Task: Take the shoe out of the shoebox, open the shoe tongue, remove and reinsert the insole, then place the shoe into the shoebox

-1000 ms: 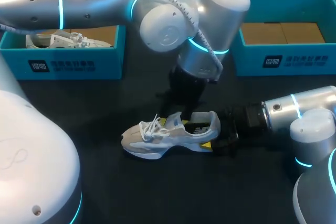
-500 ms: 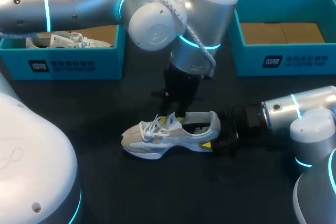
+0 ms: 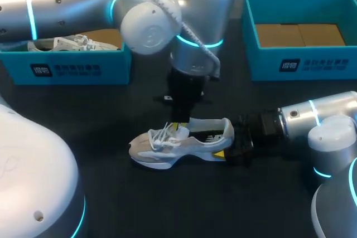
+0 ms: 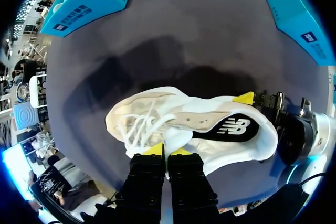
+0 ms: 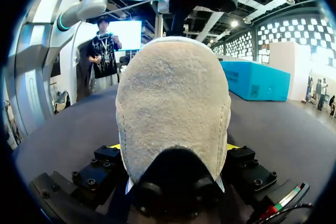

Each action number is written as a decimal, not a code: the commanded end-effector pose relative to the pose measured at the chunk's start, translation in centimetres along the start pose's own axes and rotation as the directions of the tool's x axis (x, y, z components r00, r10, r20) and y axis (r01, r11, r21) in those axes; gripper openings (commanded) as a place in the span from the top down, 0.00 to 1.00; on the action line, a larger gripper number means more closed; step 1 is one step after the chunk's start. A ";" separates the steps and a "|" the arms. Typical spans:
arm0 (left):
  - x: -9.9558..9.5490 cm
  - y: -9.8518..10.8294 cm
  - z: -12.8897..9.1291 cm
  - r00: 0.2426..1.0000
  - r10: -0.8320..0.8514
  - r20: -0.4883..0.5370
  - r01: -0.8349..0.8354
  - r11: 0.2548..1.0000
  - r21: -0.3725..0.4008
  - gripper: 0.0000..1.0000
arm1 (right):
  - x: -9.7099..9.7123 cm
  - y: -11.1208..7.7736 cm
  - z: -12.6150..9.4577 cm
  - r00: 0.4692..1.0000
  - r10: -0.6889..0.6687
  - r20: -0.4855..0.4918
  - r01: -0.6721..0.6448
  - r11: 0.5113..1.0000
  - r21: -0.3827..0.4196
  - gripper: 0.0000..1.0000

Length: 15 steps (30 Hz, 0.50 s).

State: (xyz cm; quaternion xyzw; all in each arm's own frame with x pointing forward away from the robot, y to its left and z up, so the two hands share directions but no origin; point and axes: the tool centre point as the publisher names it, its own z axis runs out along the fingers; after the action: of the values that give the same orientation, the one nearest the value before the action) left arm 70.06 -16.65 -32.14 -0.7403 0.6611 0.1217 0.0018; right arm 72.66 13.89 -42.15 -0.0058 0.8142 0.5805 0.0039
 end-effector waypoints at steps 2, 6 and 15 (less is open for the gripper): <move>-2.8 0.2 -0.3 0.986 0.016 -0.163 -0.016 1.000 0.003 1.00 | 0.0 -0.2 0.4 1.000 -0.001 0.001 0.001 1.000 0.001 1.00; -3.9 0.0 -0.6 0.967 0.026 -0.255 -0.030 0.999 -0.013 1.00 | 0.0 -0.2 0.4 1.000 -0.001 0.001 0.001 1.000 0.001 1.00; -6.1 -0.2 0.1 0.894 0.083 -0.440 -0.101 0.995 -0.019 1.00 | 0.0 -0.2 0.4 1.000 -0.001 0.001 0.001 1.000 0.001 1.00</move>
State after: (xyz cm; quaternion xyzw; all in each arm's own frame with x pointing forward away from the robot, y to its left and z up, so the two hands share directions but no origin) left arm 69.97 -12.60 -31.12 -0.7164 0.6904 0.0669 -0.0745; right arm 72.65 13.90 -42.14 -0.0058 0.8142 0.5805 0.0039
